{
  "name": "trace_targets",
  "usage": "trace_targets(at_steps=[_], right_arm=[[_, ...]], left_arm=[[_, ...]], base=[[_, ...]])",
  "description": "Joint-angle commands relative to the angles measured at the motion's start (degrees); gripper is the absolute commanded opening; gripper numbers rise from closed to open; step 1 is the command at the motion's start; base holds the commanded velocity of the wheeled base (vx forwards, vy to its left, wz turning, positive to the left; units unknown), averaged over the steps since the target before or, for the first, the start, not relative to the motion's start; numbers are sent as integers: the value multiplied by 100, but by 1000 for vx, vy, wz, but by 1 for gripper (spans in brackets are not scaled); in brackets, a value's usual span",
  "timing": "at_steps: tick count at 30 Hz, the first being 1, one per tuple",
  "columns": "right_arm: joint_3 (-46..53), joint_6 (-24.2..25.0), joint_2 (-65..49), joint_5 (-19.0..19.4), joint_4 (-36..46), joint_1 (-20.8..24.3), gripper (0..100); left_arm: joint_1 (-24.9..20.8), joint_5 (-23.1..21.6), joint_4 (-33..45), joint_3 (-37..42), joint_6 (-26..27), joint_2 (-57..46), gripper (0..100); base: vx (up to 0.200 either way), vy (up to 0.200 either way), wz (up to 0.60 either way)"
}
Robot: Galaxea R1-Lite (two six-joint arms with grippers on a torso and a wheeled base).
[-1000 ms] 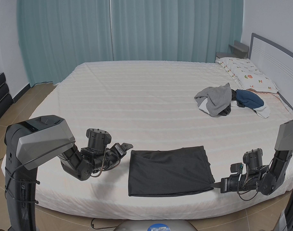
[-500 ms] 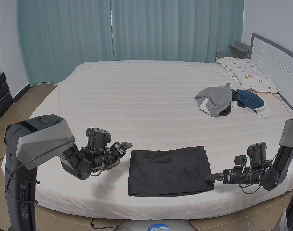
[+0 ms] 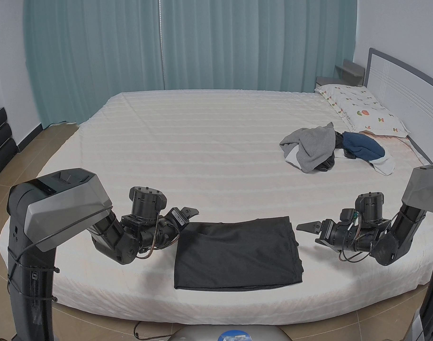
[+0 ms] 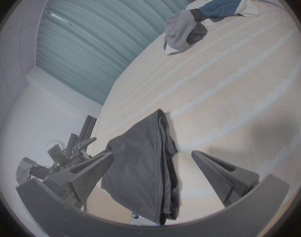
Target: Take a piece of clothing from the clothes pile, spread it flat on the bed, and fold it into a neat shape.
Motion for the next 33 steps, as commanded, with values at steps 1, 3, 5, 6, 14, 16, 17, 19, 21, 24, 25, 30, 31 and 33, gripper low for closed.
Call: trace_targets(at_steps=[1, 3, 5, 6, 14, 16, 17, 19, 21, 24, 25, 30, 31, 33], right_arm=[[-400, 281, 422, -13, -13, 154, 100], [-505, 431, 528, -74, -75, 198, 100], [-567, 475, 607, -118, -145, 224, 100], [-602, 484, 668, -162, -198, 233, 100], [-936, 492, 914, -241, -294, 382, 100], [-1165, 492, 1187, -364, -356, 444, 100], [-1305, 492, 1275, -443, -409, 444, 100], [-1551, 545, 1433, -566, -453, 453, 100], [-1630, 809, 1556, -575, -497, 470, 100], [-1709, 1072, 1635, -593, -725, 462, 100], [-1709, 1090, 1662, -584, -795, 444, 100], [-1762, 1090, 1802, -593, -839, 505, 100], [-1762, 1090, 1802, -593, -839, 523, 100], [-1789, 1099, 1820, -602, -857, 549, 100]], left_arm=[[5, 25, 2, -61, 154, 83, 100], [58, 60, -7, -61, 198, 91, 100], [93, 78, 2, -61, 207, 91, 100], [119, 113, -7, -52, 216, 83, 100], [269, 263, 20, 36, 207, 65, 100], [233, 271, 37, 18, 225, 91, 100], [207, 271, 37, 9, 233, 100, 100], [172, 271, 37, 9, 286, 100, 100], [154, 271, 37, 1, 374, 153, 100], [145, 271, 37, 1, 506, 206, 100], [119, 271, 37, 1, 541, 214, 100], [75, 271, 37, -61, 611, 267, 100], [66, 271, 37, -52, 620, 267, 100], [58, 280, 37, -61, 638, 285, 100]], base=[[0, 0, 0], [0, 0, 0], [0, 0, 0], [0, 0, 0], [0, 0, 0], [0, 0, 0], [0, 0, 0], [0, 0, 0], [0, 0, 0], [0, 0, 0], [0, 0, 0], [0, 0, 0], [0, 0, 0], [0, 0, 0]])
